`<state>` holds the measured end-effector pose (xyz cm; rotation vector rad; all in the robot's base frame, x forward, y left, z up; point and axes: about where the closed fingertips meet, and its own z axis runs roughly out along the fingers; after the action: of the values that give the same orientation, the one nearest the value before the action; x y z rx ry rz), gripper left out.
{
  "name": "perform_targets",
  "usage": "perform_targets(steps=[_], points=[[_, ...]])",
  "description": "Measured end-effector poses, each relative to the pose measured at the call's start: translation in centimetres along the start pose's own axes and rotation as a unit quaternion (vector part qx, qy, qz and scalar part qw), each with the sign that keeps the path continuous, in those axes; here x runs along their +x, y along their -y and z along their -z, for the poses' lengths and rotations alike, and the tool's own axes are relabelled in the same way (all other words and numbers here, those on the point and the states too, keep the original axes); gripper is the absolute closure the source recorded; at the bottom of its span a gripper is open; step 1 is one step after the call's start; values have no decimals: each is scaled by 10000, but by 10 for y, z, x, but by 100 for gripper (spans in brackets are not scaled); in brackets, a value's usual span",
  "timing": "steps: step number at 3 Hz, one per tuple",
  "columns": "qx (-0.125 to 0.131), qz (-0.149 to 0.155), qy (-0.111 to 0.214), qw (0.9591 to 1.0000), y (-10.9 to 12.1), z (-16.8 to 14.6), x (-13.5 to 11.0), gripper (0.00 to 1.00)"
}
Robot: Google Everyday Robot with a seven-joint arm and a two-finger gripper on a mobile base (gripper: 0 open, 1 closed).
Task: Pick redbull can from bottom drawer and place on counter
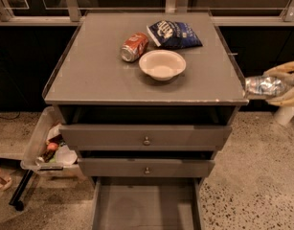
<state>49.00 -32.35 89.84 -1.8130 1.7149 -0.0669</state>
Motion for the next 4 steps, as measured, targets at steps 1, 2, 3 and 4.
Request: perform_targets(steps=[1,2,3,4], points=[[118,301,295,9990,54,-2,-16,100],[215,468,808,9954,104,-35,-29,100],[184,455,1225,9912,133,-89,-26,100],[150,220,1696,9852,142,-138,-18,100]])
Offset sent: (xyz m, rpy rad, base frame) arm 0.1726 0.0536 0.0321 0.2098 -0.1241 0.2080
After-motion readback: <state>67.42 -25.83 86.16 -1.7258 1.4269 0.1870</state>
